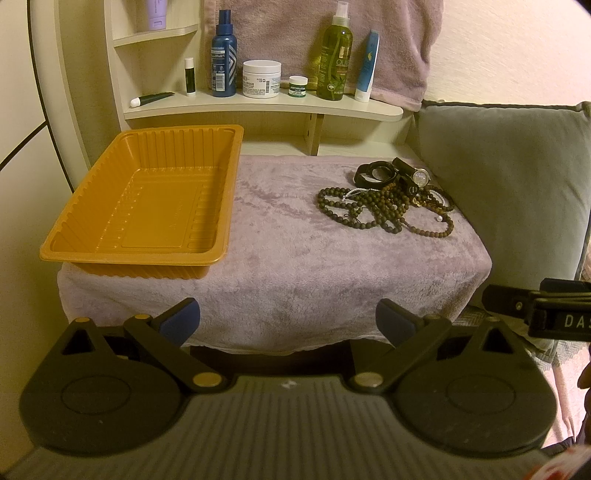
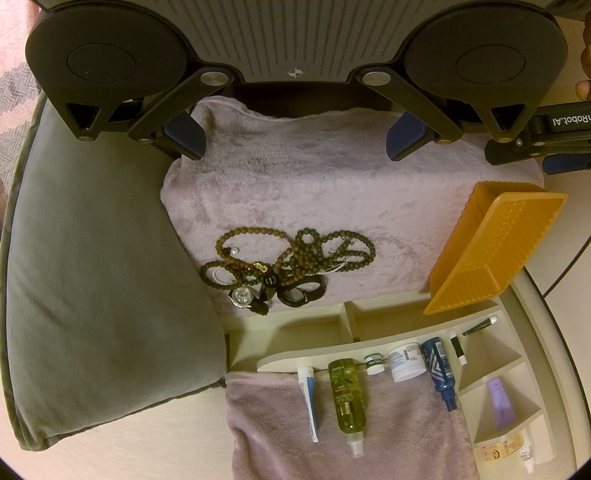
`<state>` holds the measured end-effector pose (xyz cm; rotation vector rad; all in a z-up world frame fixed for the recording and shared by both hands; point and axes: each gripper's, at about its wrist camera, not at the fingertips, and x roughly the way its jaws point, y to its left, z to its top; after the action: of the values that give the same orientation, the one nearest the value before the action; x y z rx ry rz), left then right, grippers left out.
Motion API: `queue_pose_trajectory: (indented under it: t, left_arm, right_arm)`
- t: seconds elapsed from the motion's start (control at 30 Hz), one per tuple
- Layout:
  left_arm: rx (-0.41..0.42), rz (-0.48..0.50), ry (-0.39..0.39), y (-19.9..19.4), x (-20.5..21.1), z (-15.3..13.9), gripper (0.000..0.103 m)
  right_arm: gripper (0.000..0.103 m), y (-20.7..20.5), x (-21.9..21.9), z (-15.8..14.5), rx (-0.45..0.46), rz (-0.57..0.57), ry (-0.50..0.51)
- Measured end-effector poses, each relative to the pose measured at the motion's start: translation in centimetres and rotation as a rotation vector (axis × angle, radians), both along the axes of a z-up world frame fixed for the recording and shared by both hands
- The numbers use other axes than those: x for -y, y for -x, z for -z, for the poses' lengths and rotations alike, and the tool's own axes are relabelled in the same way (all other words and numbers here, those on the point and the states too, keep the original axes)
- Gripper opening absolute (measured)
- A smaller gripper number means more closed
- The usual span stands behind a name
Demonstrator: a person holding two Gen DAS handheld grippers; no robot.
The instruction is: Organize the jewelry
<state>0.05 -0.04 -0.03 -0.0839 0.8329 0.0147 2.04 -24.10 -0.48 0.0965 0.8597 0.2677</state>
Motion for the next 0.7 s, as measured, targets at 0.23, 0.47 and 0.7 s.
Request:
queue_pose_trajectory:
  t: [0.23, 0.47, 0.7]
  left_arm:
    - [0.014, -0.009, 0.005, 0.1, 0.0, -0.1, 0.1]
    - [0.052, -0.054, 0.028, -0.3, -2.0, -0.3, 0.099]
    - [0.088, -0.101, 0.028, -1.0, -5.6, 0.1, 0.099]
  right_arm:
    - [0.103, -0.1, 0.2, -0.2, 0.018, 0.009, -0.012]
    - [0.103, -0.8, 0.0, 0.2, 0.056, 0.01, -0.01]
    - [0.103, -2.0, -0.9, 1.1, 0.127, -0.029, 0.0]
